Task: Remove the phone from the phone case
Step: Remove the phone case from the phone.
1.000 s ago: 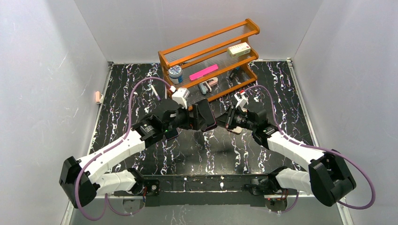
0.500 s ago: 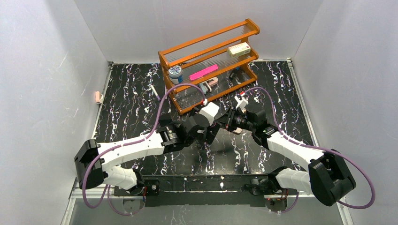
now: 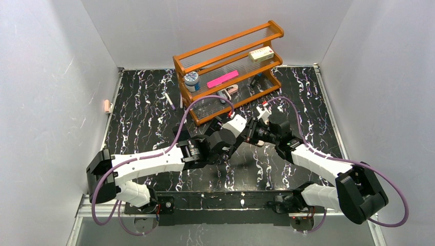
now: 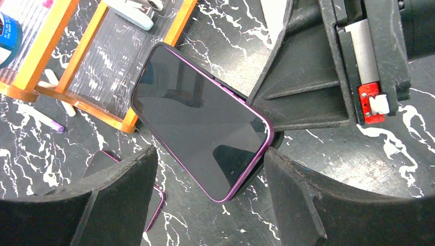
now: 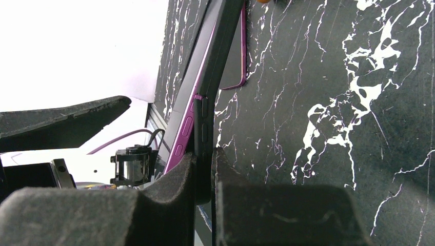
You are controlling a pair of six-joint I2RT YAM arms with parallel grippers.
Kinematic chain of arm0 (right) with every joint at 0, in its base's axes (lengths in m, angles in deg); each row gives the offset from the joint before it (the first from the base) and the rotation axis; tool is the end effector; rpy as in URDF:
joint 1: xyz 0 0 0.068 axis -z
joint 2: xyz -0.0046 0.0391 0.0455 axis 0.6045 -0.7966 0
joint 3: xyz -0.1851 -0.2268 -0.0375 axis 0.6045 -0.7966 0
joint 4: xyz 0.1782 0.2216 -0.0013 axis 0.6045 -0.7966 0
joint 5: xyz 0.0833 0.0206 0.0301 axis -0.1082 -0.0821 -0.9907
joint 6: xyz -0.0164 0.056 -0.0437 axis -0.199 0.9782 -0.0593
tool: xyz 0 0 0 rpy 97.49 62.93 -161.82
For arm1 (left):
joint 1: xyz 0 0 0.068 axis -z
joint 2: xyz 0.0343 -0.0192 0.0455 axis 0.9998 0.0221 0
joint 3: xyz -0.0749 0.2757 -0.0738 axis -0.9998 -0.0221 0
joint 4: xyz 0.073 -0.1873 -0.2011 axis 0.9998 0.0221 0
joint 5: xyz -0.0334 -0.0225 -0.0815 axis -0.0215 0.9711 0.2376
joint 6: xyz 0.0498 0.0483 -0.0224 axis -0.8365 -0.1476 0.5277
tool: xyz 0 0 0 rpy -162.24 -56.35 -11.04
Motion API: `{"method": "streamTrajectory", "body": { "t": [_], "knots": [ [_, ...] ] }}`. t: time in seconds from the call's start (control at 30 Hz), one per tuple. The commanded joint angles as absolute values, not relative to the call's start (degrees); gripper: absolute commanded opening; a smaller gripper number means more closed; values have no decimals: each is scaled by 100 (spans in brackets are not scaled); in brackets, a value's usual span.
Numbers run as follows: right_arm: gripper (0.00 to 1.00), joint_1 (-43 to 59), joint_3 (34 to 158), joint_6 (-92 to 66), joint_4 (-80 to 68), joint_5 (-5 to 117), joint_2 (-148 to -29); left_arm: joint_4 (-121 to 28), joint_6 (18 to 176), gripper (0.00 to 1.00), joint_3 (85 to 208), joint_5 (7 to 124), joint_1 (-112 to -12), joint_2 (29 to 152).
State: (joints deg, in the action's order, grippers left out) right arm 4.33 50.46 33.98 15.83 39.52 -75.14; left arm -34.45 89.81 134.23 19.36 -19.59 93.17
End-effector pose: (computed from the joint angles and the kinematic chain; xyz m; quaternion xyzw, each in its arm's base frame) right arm 0.2254 0.1756 0.2256 0.0175 0.7937 0.5247 0.3072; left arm 0.1570 -0.3078 0.3092 0.2934 0.7752 -0.0693 0.5551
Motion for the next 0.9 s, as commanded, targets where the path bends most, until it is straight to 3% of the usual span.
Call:
{"method": "streamTrajectory", "body": {
  "t": [0.0, 0.27, 0.53, 0.7, 0.87],
  "knots": [
    [1, 408, 5102, 3496, 2257, 3739, -7431, -3274, 8826, 72, 13665, 1676, -1944, 9399],
    [1, 410, 5144, 3552, 2250, 3643, -7404, -2972, 8633, 67, 13860, 1283, -1888, 9802],
    [1, 410, 5113, 3760, 2399, 3503, -7439, -2985, 8550, 47, 13977, 1069, -1810, 10156],
    [1, 412, 5081, 3953, 2510, 3491, -7413, -2977, 8550, 44, 13924, 753, -1757, 10524],
    [1, 408, 5063, 4043, 2533, 3566, -7354, -2977, 8376, 33, 13888, 517, -1675, 10770]
  ]
}}
